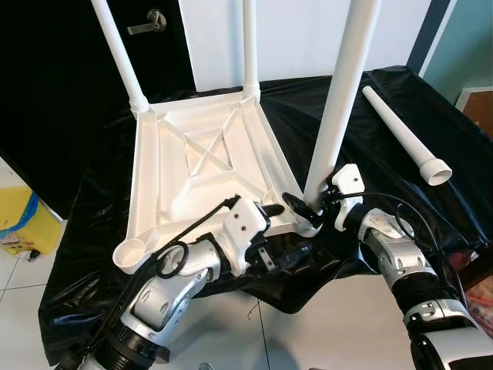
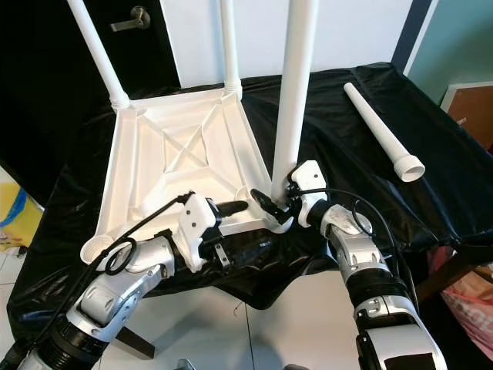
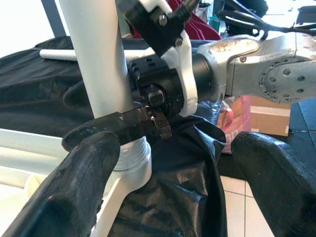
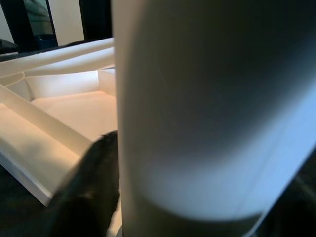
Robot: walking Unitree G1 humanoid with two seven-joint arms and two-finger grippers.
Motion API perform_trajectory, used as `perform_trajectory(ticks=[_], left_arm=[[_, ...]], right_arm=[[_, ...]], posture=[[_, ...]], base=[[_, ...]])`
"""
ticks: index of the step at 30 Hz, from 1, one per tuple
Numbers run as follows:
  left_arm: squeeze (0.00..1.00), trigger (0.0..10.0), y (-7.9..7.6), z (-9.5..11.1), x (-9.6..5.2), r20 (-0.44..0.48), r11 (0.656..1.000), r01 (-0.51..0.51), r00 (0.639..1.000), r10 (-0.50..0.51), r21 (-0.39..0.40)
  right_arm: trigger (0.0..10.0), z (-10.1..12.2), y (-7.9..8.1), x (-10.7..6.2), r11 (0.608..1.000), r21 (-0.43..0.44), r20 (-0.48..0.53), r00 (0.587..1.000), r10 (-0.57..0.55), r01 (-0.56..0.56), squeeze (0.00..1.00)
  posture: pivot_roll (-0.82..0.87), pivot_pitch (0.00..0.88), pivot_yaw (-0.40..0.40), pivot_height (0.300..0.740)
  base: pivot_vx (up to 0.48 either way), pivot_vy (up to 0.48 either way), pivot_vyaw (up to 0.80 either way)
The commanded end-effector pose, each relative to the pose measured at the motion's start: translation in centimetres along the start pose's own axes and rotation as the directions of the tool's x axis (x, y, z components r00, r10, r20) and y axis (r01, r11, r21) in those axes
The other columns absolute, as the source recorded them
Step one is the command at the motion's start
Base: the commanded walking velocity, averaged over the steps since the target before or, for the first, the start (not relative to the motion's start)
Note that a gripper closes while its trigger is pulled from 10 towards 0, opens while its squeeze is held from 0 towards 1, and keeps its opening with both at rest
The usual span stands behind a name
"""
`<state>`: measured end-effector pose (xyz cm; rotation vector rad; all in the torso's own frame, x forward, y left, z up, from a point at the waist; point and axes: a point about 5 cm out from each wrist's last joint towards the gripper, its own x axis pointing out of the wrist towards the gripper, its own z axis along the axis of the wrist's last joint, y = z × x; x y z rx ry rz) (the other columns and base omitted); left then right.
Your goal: Building children table
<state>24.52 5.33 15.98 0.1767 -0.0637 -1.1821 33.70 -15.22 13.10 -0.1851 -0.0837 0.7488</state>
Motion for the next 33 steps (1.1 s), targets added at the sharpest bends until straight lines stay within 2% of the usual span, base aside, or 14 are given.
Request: perform_trajectory(ticks=[1,11,12,15,18,19,20,21,23,26,27,30,31,33], left_arm=[[0.00,10.0,-0.6,-0.1,0.1,-0.005,0.999,0.043,0.999,-0.043,0.009],[0.00,10.0,-0.3,0.0,0.2,-0.001,1.000,0.008,1.000,-0.008,0.025],[0.00,10.0,0.1,-0.3,0.2,-0.018,0.999,-0.024,1.000,0.025,0.036],[0.00,10.0,0.9,-1.3,0.1,-0.068,0.995,-0.090,0.993,0.094,0.051],[0.00,10.0,1.0,-1.5,0.0,-0.077,0.993,-0.101,0.991,0.105,0.053],[0.00,10.0,1.1,-1.7,0.0,-0.084,0.992,-0.113,0.990,0.117,0.053],[0.00,10.0,1.3,-1.8,0.0,-0.092,0.991,-0.126,0.987,0.131,0.054],[0.00,10.0,1.3,-1.8,0.0,-0.092,0.991,-0.126,0.987,0.131,0.054],[0.00,10.0,1.5,-1.9,0.0,-0.097,0.990,-0.133,0.986,0.138,0.056],[0.00,10.0,1.5,-1.8,0.0,-0.097,0.989,-0.135,0.985,0.140,0.056],[0.00,10.0,1.7,-1.8,0.0,-0.095,0.989,-0.139,0.985,0.144,0.058],[0.00,10.0,1.8,-1.7,0.1,-0.094,0.988,-0.141,0.985,0.146,0.059],[0.00,10.0,1.9,-1.7,0.1,-0.091,0.988,-0.142,0.985,0.148,0.061],[0.00,10.0,1.9,-1.7,0.1,-0.091,0.988,-0.142,0.985,0.148,0.061]], right_arm=[[0.0,0.0,0.0,0.2,1.000,-0.004,0.001,1.000,0.016,-0.016,0.00],[0.0,-1.2,0.3,-0.1,0.999,0.033,-0.030,0.999,0.016,-0.015,0.00],[10.0,-1.5,0.4,-0.4,0.998,0.056,-0.030,1.000,-0.003,0.004,0.00],[10.0,-2.0,0.9,-0.7,0.994,0.099,-0.016,0.999,-0.045,0.047,0.00],[10.0,-2.0,1.0,-0.8,0.992,0.111,-0.011,0.998,-0.066,0.067,0.00],[10.0,-2.0,1.0,-0.8,0.987,0.119,-0.011,0.994,-0.104,0.105,0.00],[10.0,-2.0,1.2,-0.8,0.972,0.136,-0.006,0.982,-0.191,0.190,0.00],[10.0,-2.0,1.2,-0.8,0.972,0.136,-0.006,0.982,-0.191,0.190,0.00],[10.0,-1.9,1.2,-0.9,0.952,0.139,-0.006,0.962,-0.275,0.273,0.00],[10.0,-1.9,1.3,-0.9,0.943,0.139,-0.009,0.952,-0.305,0.303,0.00],[10.0,-2.0,1.7,-0.8,0.912,0.133,-0.026,0.922,-0.387,0.387,0.00],[10.0,-2.0,1.9,-0.9,0.897,0.131,-0.036,0.907,-0.421,0.422,0.00],[10.0,-2.2,2.0,-0.9,0.865,0.123,-0.060,0.874,-0.483,0.486,0.00],[10.0,-2.2,2.0,-0.9,0.865,0.123,-0.060,0.874,-0.483,0.486,0.00]], posture=[[-0.09,0.000,-0.003,0.740],[-0.07,0.000,-0.016,0.740],[-0.07,0.000,-0.019,0.740],[-0.07,0.000,-0.018,0.740],[-0.07,0.000,-0.017,0.740],[-0.07,0.000,-0.016,0.740],[-0.08,0.000,-0.010,0.740],[-0.08,0.000,-0.010,0.740],[-0.08,0.000,-0.009,0.740],[-0.08,0.000,-0.009,0.740],[-0.09,0.000,-0.005,0.740],[-0.09,0.000,-0.005,0.740],[-0.09,0.000,-0.001,0.740],[-0.09,0.000,-0.001,0.740]], base=[[0.000,0.000,0.00],[0.000,0.000,0.00],[0.000,0.000,0.00],[0.000,0.000,0.00],[0.000,0.000,0.00],[0.000,0.000,0.00],[0.000,0.000,0.00],[0.000,0.000,0.00],[0.000,0.000,0.00],[0.000,0.000,0.00],[0.000,0.000,0.00],[0.000,0.000,0.00],[0.000,0.000,0.00],[0.000,0.000,0.00]])
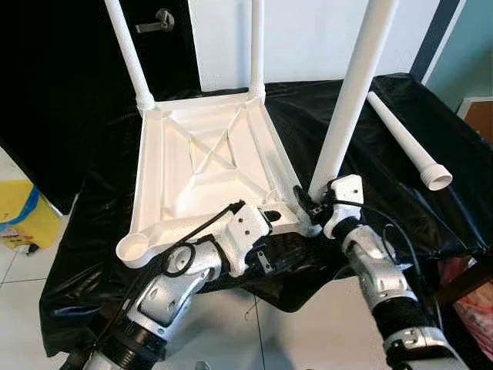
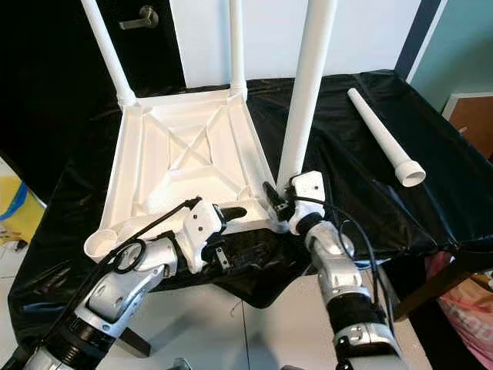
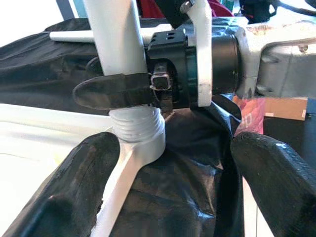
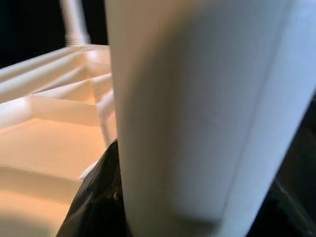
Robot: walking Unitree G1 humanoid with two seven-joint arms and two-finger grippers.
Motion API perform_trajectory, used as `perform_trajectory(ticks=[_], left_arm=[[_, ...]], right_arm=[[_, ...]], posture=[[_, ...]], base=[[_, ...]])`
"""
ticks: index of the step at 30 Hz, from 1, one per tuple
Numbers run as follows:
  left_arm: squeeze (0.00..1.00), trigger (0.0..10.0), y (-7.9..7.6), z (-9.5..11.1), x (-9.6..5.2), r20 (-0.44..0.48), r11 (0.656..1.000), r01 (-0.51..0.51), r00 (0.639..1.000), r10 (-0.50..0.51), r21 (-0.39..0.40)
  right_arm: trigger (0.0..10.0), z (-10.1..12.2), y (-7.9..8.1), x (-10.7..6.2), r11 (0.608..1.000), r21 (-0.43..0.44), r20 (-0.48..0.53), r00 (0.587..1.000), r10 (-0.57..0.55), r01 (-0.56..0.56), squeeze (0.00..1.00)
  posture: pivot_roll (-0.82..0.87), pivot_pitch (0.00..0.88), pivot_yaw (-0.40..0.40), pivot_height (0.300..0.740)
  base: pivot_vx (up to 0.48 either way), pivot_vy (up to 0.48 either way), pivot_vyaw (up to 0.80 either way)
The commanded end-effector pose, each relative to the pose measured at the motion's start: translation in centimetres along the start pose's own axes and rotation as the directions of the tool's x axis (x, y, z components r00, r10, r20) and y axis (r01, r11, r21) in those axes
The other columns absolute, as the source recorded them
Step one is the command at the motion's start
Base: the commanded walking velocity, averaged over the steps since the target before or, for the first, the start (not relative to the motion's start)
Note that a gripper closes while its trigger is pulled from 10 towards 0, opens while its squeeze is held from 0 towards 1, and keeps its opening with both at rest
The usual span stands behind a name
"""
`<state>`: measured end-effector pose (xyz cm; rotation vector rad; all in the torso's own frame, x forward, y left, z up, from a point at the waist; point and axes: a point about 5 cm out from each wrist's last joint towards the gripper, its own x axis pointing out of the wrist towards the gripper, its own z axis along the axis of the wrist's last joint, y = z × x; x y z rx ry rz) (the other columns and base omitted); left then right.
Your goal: Building children table
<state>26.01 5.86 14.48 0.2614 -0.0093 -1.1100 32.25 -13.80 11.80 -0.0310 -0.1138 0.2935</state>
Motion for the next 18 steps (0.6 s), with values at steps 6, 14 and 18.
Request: perform_trajectory(ticks=[6,14,18], left_arm=[[0.00,10.0,0.8,0.2,0.0,0.004,0.996,-0.089,0.996,0.089,0.020],[0.00,10.0,1.1,0.4,0.2,0.018,0.996,-0.090,0.996,0.089,0.029],[0.00,10.0,1.1,0.4,0.1,0.014,0.996,-0.083,0.997,0.082,0.035]], right_arm=[[10.0,-1.7,-0.2,-1.3,0.962,-0.007,-0.092,0.958,-0.272,0.272,0.00],[10.0,-1.2,2.2,-0.9,0.935,0.057,-0.082,0.935,-0.344,0.349,0.00],[10.0,-1.0,2.2,-0.9,0.935,0.047,-0.075,0.935,-0.347,0.351,0.00]], posture=[[-0.10,0.000,0.009,0.740],[-0.10,0.000,0.030,0.740],[-0.10,0.000,0.031,0.740]], base=[[0.000,0.000,0.00],[0.000,0.000,0.00],[0.000,0.000,0.00]])
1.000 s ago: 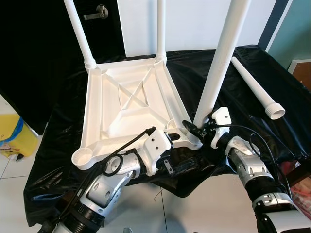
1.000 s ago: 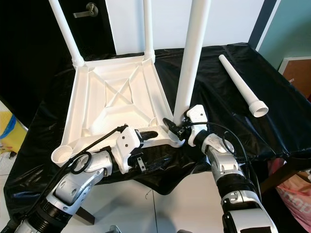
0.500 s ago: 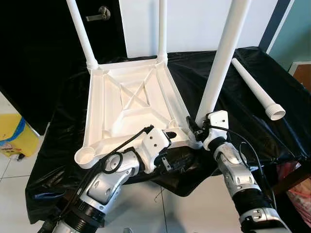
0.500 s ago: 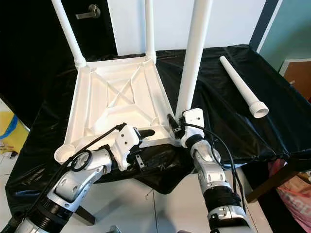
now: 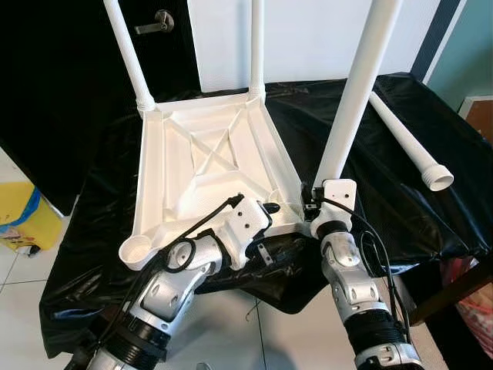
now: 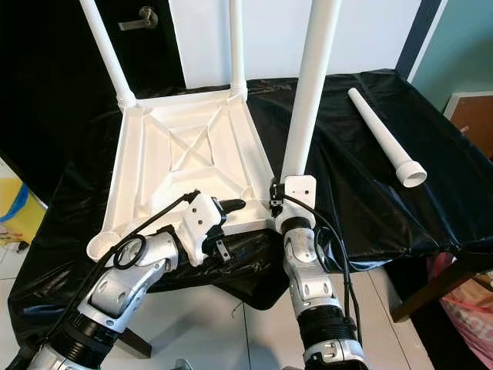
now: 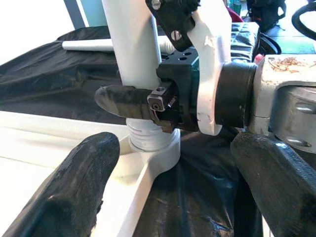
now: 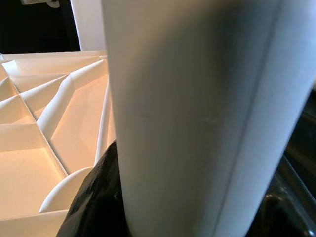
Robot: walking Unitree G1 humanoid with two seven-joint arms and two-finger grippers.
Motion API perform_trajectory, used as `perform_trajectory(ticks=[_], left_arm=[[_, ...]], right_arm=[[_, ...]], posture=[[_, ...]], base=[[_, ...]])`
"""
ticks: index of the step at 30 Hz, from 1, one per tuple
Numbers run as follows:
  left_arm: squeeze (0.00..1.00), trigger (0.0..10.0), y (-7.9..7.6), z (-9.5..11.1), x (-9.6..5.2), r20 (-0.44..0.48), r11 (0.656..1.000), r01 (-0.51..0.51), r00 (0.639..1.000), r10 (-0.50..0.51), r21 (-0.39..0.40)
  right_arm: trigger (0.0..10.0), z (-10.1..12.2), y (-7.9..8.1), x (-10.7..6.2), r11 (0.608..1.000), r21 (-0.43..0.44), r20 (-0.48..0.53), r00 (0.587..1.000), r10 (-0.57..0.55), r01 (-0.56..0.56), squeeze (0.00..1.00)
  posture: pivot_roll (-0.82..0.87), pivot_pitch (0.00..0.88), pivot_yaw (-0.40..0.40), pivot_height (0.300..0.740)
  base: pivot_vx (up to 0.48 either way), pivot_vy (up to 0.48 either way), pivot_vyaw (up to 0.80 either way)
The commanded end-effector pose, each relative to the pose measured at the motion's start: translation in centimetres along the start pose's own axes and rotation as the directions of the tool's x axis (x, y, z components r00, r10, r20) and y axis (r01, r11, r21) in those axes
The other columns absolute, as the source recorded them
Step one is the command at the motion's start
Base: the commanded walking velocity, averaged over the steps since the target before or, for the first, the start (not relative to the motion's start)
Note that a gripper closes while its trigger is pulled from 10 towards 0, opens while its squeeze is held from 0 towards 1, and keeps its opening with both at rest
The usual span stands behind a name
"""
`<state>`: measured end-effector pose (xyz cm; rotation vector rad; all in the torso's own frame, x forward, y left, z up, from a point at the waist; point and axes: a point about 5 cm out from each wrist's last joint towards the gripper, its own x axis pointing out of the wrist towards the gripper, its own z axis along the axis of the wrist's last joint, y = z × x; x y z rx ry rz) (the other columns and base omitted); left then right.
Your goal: Building children table
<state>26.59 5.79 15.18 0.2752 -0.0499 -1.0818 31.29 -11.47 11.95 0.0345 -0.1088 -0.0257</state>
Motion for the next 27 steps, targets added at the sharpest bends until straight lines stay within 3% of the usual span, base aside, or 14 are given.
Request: perform_trajectory(ticks=[1,4,5,18,19,22,23,24,27], left_arm=[[0.00,10.0,0.6,-0.3,-0.2,-0.014,0.999,-0.049,0.999,0.049,0.010],[0.00,10.0,0.6,-0.3,-0.2,-0.016,0.999,-0.048,0.999,0.048,0.012],[0.00,10.0,0.6,-0.3,-0.1,-0.013,0.999,-0.046,0.999,0.046,0.012],[0.00,10.0,0.7,-0.3,0.3,-0.008,0.999,-0.035,0.999,0.035,0.021],[0.00,10.0,0.8,-0.4,0.3,-0.007,0.999,-0.034,0.999,0.034,0.023],[0.00,10.0,0.8,-0.4,0.3,-0.006,0.999,-0.032,0.999,0.033,0.024],[0.00,10.0,0.8,-0.4,0.4,-0.006,0.999,-0.025,1.000,0.025,0.028],[0.00,10.0,0.8,-0.4,0.4,-0.006,0.999,-0.025,1.000,0.025,0.028],[0.00,10.0,1.1,-0.3,0.8,-0.002,0.999,-0.018,1.000,0.018,0.044]], right_arm=[[10.0,-1.2,-0.6,-0.6,0.999,-0.010,-0.061,0.997,-0.044,0.044,0.00],[10.0,-1.1,-0.6,-0.6,0.999,-0.016,-0.059,0.997,-0.049,0.048,0.00],[10.0,-0.9,-0.8,-0.8,0.999,-0.027,-0.049,0.998,-0.048,0.046,1.00],[10.0,-0.3,-2.9,-1.1,0.994,-0.065,0.029,0.995,0.092,-0.090,1.00],[10.0,-0.2,-2.9,-1.1,0.986,-0.057,0.037,0.986,0.161,-0.159,0.73],[10.0,-0.1,-2.9,-1.1,0.977,-0.052,0.043,0.977,0.207,-0.205,0.73],[10.0,-0.1,-2.8,-1.1,0.960,-0.041,0.037,0.960,0.278,-0.277,0.00],[10.0,-0.1,-2.8,-1.1,0.960,-0.041,0.037,0.960,0.278,-0.277,0.00],[10.0,0.3,-2.9,-0.4,0.894,-0.087,0.029,0.896,0.444,-0.440,0.00]], posture=[[-0.10,0.000,0.032,0.740],[-0.10,0.000,0.034,0.740],[-0.10,0.000,0.035,0.740],[-0.13,0.000,0.033,0.740],[-0.13,0.000,0.036,0.740],[-0.13,0.000,0.036,0.740],[-0.13,0.000,0.036,0.740],[-0.13,0.000,0.036,0.740],[-0.13,0.000,0.037,0.740]], base=[[0.000,0.000,0.00],[0.000,0.000,0.00],[0.000,0.000,0.00],[0.000,0.000,0.00],[0.000,0.000,0.00],[0.000,0.000,0.00],[0.000,0.000,0.00],[0.000,0.000,0.00],[0.000,0.000,0.00]])
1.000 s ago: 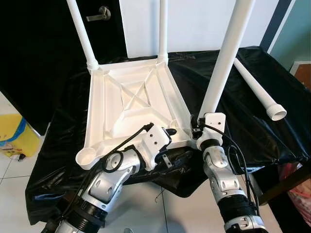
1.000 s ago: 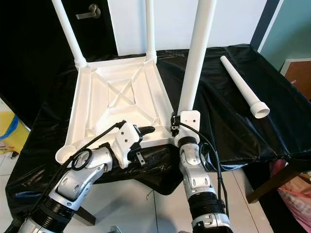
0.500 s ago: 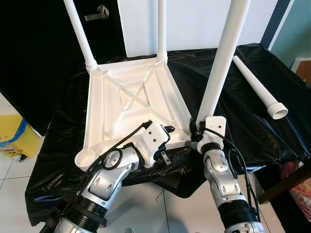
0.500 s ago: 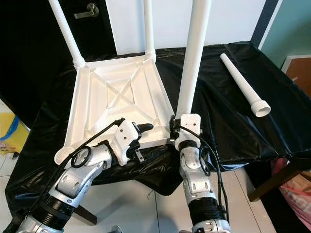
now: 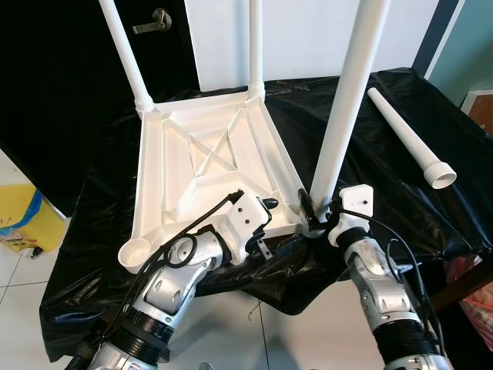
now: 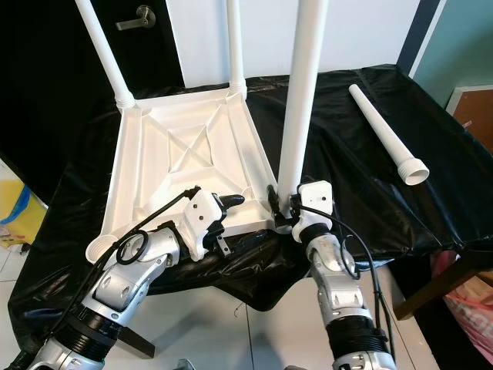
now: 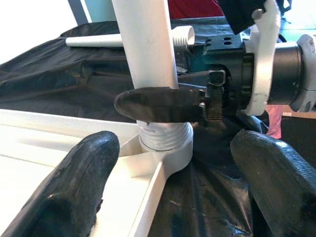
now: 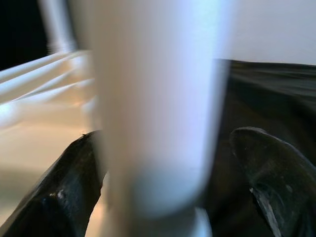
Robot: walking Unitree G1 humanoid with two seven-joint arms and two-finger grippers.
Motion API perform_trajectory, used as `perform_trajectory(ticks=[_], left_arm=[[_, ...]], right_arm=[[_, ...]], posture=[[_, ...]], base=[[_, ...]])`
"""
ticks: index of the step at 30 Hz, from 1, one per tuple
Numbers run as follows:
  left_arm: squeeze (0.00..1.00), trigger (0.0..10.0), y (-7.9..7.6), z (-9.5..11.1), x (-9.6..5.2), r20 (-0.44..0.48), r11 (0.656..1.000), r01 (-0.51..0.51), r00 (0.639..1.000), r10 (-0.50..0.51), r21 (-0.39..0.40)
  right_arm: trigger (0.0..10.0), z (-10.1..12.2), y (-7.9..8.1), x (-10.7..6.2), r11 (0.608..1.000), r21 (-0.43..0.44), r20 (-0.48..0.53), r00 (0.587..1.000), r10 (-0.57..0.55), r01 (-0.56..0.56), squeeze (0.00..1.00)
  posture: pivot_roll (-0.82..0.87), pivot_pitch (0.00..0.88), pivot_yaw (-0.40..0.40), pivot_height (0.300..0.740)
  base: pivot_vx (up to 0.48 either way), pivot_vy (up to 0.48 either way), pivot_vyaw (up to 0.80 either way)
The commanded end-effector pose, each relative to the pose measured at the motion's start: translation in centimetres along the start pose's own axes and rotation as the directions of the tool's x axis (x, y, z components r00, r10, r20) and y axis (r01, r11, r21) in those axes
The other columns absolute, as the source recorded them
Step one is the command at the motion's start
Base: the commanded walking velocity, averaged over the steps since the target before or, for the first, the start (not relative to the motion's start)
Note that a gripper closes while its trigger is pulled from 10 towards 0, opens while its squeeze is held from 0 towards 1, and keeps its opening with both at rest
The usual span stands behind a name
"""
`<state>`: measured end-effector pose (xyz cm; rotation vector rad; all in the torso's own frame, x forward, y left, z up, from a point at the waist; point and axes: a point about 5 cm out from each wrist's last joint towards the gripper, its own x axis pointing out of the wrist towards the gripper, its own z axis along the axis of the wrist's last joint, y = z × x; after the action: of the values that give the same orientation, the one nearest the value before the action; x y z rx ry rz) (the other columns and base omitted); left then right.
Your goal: Building children table
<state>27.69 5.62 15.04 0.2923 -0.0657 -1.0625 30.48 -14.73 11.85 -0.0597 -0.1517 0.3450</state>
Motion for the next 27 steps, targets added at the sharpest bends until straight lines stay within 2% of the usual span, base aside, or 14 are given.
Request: perform_trajectory(ticks=[1,4,7,15,16,17,18,27], left_arm=[[0.00,10.0,0.3,0.0,0.1,-0.004,1.000,0.002,1.000,-0.002,0.023],[0.00,10.0,0.5,0.1,0.3,-0.002,1.000,0.001,1.000,-0.001,0.028],[0.00,10.0,0.7,0.1,0.5,0.002,0.999,0.009,1.000,-0.009,0.041],[0.00,10.0,0.9,0.1,0.7,-0.001,0.999,0.013,1.000,-0.013,0.052],[0.00,10.0,0.9,0.1,0.7,-0.001,0.999,0.011,1.000,-0.010,0.052],[0.00,10.0,0.9,0.1,0.7,-0.001,0.999,0.011,1.000,-0.010,0.052],[0.00,10.0,1.0,0.1,0.7,-0.001,0.999,0.005,1.000,-0.005,0.051],[0.00,10.0,1.4,-0.4,0.0,-0.017,0.999,-0.012,1.000,0.012,0.051]], right_arm=[[10.0,0.2,0.2,0.4,0.997,-0.006,0.011,0.997,0.082,-0.082,0.00],[10.0,0.3,0.1,0.7,0.991,-0.006,0.001,0.991,0.132,-0.132,0.00],[10.0,0.1,0.1,1.8,0.965,-0.027,-0.042,0.964,0.261,-0.263,0.00],[10.0,-0.2,-0.1,2.6,0.940,-0.052,-0.084,0.940,0.332,-0.336,0.00],[4.2,-0.2,-0.2,2.7,0.937,-0.055,-0.092,0.937,0.338,-0.344,0.00],[4.2,-0.2,-0.2,2.7,0.937,-0.055,-0.092,0.937,0.338,-0.344,0.00],[0.0,-0.3,-0.4,2.7,0.937,-0.058,-0.099,0.936,0.337,-0.343,0.00],[0.0,-0.9,-1.5,2.3,0.951,-0.034,-0.115,0.946,0.303,-0.309,0.00]], posture=[[-0.13,0.000,0.037,0.740],[-0.13,0.000,0.039,0.740],[-0.13,0.000,0.042,0.740],[-0.12,0.000,0.042,0.740],[-0.12,0.000,0.042,0.740],[-0.12,0.000,0.042,0.740],[-0.11,0.000,0.043,0.740],[-0.11,0.000,0.049,0.740]], base=[[0.000,0.000,0.00],[0.000,0.000,0.00],[0.000,0.000,0.00],[0.000,0.000,0.00],[0.000,0.000,0.00],[0.000,0.000,0.00],[0.000,0.000,0.00],[0.000,0.000,0.00]])
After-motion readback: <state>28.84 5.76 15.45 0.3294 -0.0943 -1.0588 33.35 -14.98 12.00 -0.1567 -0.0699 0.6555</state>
